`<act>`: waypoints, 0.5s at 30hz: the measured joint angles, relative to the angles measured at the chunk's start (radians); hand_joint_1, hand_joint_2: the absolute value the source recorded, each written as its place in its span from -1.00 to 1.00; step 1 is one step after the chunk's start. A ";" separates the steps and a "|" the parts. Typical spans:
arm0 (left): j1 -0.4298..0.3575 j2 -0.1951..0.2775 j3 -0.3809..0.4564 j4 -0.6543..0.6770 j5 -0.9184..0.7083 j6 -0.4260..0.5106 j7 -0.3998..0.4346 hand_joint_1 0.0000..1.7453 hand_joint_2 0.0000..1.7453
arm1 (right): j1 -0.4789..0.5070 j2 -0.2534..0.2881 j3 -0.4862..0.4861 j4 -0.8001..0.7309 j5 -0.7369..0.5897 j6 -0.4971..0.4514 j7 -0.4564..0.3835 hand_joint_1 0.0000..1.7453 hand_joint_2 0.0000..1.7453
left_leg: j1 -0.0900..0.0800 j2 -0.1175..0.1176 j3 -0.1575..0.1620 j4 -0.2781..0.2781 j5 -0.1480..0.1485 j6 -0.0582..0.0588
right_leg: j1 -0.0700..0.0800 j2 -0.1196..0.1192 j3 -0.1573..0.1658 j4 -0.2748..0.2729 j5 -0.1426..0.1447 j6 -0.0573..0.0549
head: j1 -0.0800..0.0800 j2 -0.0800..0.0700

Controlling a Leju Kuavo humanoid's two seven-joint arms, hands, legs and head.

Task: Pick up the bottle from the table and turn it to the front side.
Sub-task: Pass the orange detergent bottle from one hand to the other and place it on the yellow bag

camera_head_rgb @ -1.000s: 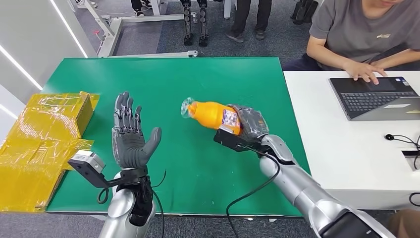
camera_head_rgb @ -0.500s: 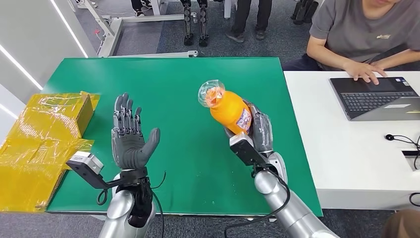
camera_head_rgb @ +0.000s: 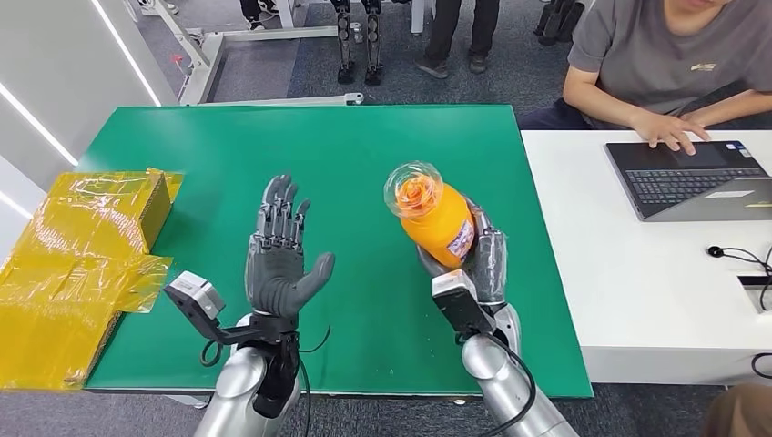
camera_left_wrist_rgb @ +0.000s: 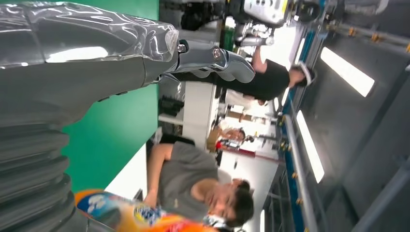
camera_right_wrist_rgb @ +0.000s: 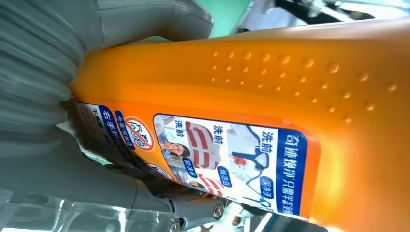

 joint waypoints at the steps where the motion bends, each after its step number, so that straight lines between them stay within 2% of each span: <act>1: -0.004 0.000 -0.005 0.007 -0.005 -0.007 0.000 -1.00 1.00 | 0.001 0.000 0.004 0.001 0.009 0.011 0.019 1.00 1.00 | 0.000 0.000 0.000 0.000 0.000 0.000 | 0.000 0.000 0.000 0.000 0.000 0.000 | 0.000 0.000; 7: -0.020 -0.003 -0.013 0.037 -0.017 -0.028 0.000 -1.00 1.00 | 0.004 0.000 0.037 0.012 0.064 0.099 0.117 1.00 1.00 | 0.000 0.000 0.000 0.000 0.000 0.000 | 0.000 0.000 0.000 0.000 0.000 0.000 | 0.000 0.000; 15: -0.025 -0.003 -0.013 0.052 -0.019 -0.035 0.000 -1.00 1.00 | 0.000 0.000 0.069 0.021 0.111 0.219 0.184 1.00 1.00 | 0.000 0.000 0.000 0.000 0.000 0.000 | 0.000 0.000 0.000 0.000 0.000 0.000 | 0.000 0.000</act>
